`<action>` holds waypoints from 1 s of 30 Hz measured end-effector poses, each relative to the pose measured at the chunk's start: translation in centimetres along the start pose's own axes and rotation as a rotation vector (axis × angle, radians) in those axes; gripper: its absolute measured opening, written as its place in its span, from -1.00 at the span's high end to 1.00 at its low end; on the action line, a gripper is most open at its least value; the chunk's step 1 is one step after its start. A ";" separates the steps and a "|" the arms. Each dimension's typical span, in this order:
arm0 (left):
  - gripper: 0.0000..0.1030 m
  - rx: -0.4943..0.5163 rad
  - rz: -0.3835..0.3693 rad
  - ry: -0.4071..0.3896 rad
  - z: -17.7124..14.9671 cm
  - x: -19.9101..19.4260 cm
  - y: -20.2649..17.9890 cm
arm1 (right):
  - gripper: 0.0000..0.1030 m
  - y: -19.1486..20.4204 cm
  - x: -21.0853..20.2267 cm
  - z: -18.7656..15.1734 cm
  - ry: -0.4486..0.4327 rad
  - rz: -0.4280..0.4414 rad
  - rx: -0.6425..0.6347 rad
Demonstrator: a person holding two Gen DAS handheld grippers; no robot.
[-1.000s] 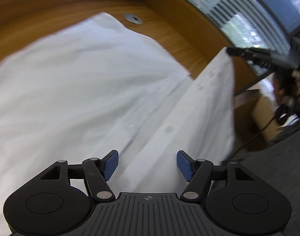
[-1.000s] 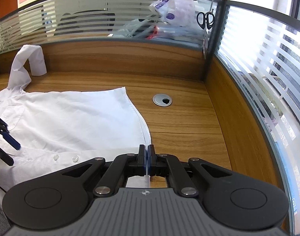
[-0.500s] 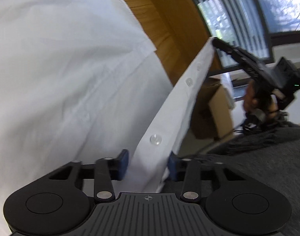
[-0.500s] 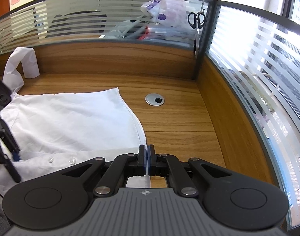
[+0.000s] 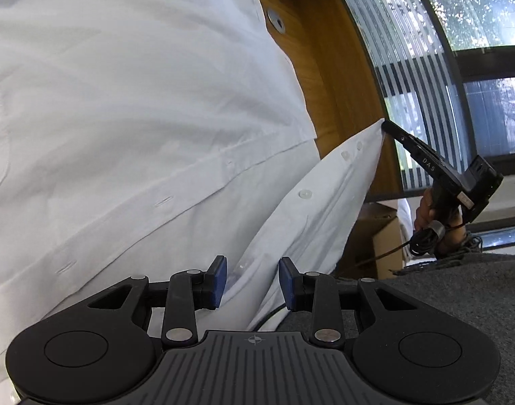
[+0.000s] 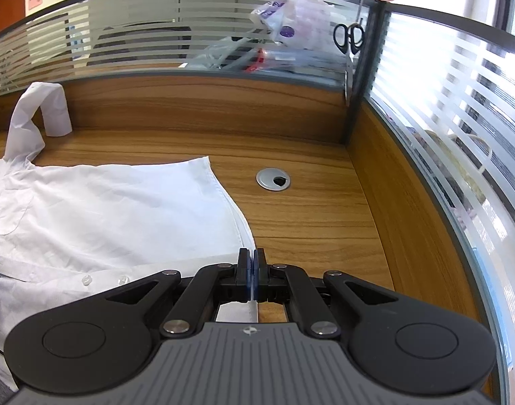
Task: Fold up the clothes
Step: 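Hold the lifted shirt front edge with the right gripper while the left gripper moves toward it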
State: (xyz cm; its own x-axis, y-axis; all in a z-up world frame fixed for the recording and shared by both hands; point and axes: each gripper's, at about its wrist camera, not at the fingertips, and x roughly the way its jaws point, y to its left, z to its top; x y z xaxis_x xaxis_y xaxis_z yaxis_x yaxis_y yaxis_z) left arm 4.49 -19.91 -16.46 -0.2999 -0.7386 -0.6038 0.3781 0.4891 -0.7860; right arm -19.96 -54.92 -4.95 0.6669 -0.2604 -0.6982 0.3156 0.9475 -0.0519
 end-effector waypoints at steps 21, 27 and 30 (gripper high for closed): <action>-0.30 0.298 -0.122 0.119 10.7 10.5 -9.4 | 0.96 0.6 -2.4 -0.8 -0.041 -0.020 0.011; -0.31 0.344 -0.142 0.163 12.9 13.1 -11.7 | 0.96 0.7 -2.9 -1.1 -0.052 -0.028 0.021; -0.29 0.359 -0.148 0.187 13.5 14.4 -12.6 | 0.96 0.8 -3.0 -1.2 -0.056 -0.032 0.026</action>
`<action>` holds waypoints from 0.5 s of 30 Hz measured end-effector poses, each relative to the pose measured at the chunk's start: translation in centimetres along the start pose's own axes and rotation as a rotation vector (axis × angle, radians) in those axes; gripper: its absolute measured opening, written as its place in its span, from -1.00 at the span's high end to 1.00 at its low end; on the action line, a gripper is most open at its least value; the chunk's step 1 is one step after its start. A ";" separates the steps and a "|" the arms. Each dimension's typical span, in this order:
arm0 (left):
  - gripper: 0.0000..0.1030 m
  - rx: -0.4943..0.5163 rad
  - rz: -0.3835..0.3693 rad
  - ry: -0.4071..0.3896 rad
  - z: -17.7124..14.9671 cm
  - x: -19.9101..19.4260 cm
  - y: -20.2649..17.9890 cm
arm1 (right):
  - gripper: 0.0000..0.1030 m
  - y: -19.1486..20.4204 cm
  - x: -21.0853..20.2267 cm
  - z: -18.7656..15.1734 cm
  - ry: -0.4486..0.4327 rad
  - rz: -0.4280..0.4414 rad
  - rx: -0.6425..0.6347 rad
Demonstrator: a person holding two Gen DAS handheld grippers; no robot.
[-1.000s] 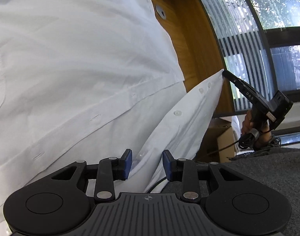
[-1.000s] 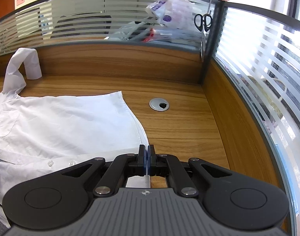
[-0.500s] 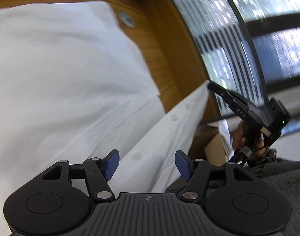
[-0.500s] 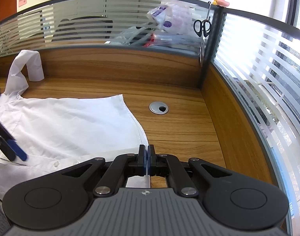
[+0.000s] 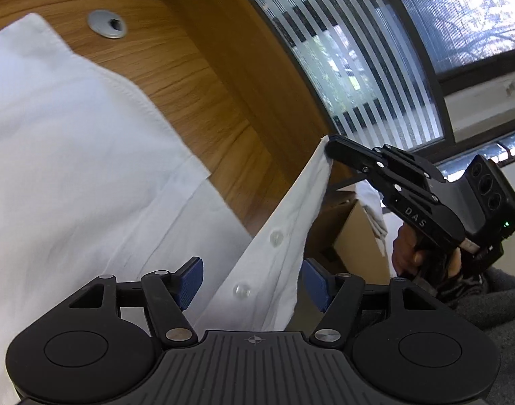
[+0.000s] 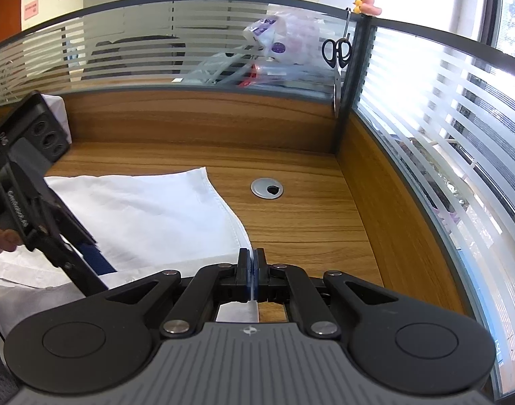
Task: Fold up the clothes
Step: 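Hold the lifted shirt front edge with the right gripper while the left gripper moves toward it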
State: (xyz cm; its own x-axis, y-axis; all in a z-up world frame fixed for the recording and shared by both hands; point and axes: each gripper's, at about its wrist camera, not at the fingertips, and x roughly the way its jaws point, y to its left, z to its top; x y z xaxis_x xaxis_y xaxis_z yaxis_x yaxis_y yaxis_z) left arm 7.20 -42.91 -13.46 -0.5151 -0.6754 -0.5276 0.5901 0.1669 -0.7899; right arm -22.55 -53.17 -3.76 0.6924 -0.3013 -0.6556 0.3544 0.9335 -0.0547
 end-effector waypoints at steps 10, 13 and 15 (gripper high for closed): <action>-0.03 0.009 -0.046 0.064 -1.7 -0.7 -0.2 | 0.96 -0.2 0.0 -0.2 -0.006 -0.004 0.015; -0.03 0.001 -0.041 0.067 -3.1 -2.1 -0.4 | 0.96 -0.2 0.2 -0.2 -0.008 -0.002 0.014; -0.03 -0.001 -0.035 0.060 -4.3 -3.1 -0.6 | 0.96 -0.1 0.5 -0.1 -0.009 0.001 0.013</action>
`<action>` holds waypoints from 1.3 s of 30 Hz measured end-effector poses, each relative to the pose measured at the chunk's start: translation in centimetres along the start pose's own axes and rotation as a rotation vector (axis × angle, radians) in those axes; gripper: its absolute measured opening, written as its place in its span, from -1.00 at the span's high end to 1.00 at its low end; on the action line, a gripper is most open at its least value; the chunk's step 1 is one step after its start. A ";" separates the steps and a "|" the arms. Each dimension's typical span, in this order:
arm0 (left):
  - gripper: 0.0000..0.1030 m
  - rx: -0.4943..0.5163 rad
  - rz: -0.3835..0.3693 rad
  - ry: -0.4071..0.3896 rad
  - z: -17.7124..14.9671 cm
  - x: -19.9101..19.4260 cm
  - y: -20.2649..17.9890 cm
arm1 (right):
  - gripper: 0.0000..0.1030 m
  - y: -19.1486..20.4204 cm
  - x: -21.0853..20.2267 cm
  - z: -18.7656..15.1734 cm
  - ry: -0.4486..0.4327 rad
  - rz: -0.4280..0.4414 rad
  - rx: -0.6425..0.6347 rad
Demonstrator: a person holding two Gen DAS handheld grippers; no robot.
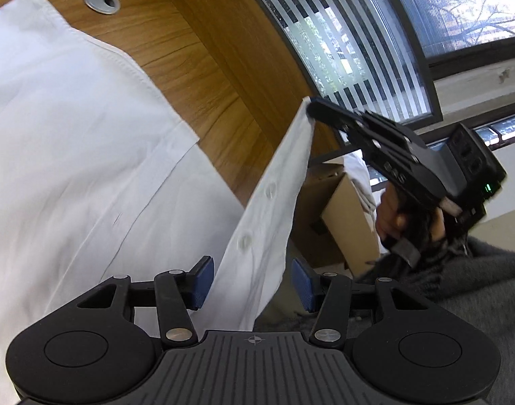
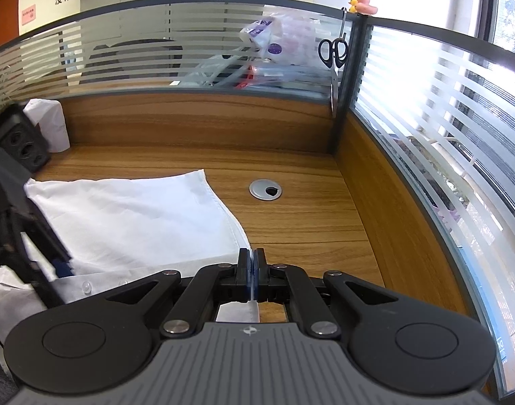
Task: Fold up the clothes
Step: 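Hold the lifted shirt front edge with the right gripper while the left gripper moves toward it, then open the right gripper and release the shirt button placket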
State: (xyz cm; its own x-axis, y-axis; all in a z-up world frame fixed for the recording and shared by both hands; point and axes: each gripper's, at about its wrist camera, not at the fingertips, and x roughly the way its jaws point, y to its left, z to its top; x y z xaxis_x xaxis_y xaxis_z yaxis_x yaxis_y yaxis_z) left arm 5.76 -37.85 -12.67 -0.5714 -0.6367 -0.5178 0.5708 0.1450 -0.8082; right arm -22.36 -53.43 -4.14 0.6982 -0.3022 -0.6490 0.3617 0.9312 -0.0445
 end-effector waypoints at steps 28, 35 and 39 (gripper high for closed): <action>0.48 -0.187 0.514 -0.200 -13.5 -7.8 1.0 | 0.97 -2.0 5.5 -1.2 0.156 0.062 0.037; 0.47 -0.149 0.600 -0.153 -13.5 -6.4 0.9 | 0.49 -0.2 11.2 -4.5 0.311 0.061 -0.019; 0.45 -0.143 0.626 -0.129 -13.8 -6.0 1.3 | 0.48 -0.1 12.5 -5.3 0.352 0.061 -0.026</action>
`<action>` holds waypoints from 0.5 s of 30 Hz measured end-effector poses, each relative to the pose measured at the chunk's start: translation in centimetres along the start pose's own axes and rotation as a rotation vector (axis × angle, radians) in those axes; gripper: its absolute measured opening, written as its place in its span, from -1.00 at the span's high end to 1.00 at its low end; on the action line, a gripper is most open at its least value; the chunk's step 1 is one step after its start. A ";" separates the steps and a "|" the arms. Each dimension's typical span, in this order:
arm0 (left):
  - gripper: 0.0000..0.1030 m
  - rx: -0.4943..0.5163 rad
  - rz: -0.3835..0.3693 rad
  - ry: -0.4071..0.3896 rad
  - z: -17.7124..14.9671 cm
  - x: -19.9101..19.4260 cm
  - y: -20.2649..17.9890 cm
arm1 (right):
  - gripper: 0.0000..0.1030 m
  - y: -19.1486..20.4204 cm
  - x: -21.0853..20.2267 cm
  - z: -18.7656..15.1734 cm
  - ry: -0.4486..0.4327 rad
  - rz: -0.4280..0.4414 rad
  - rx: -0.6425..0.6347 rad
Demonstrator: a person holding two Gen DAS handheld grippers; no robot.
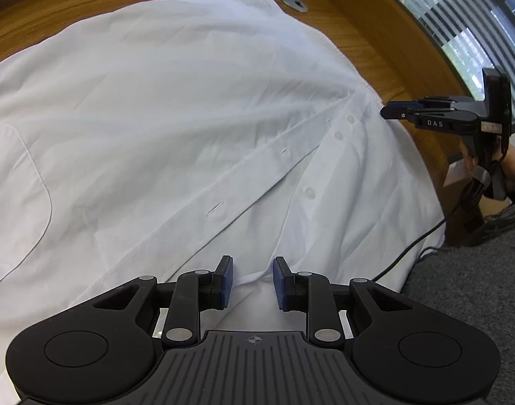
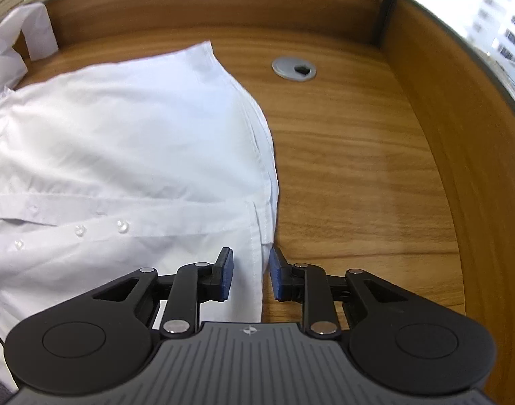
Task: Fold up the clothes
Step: 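Open the right gripper and release the shirt button placket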
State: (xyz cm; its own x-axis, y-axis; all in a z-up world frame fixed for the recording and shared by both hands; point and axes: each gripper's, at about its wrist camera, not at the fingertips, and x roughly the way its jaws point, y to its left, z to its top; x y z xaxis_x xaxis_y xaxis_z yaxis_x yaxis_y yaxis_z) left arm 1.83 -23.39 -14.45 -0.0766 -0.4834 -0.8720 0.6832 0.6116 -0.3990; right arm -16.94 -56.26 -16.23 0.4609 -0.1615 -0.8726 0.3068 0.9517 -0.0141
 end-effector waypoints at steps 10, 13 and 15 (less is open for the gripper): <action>0.32 0.058 -0.007 0.022 -0.4 0.8 0.0 | 0.86 -0.5 -0.3 -0.8 0.006 0.028 0.037; 0.67 0.100 0.011 0.007 -0.8 1.0 -0.1 | 0.92 -0.6 -0.6 -0.9 -0.010 0.025 0.043; 0.96 0.141 0.036 -0.025 -1.0 0.6 -0.5 | 0.93 -0.5 -1.0 -1.0 -0.022 0.024 0.046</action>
State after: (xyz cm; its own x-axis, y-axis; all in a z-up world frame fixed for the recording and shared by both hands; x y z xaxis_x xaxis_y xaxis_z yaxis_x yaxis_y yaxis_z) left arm 0.73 -23.34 -15.11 -0.0333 -0.4799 -0.8767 0.7807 0.5352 -0.3226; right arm -18.41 -56.34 -15.85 0.4869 -0.1450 -0.8613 0.3332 0.9424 0.0297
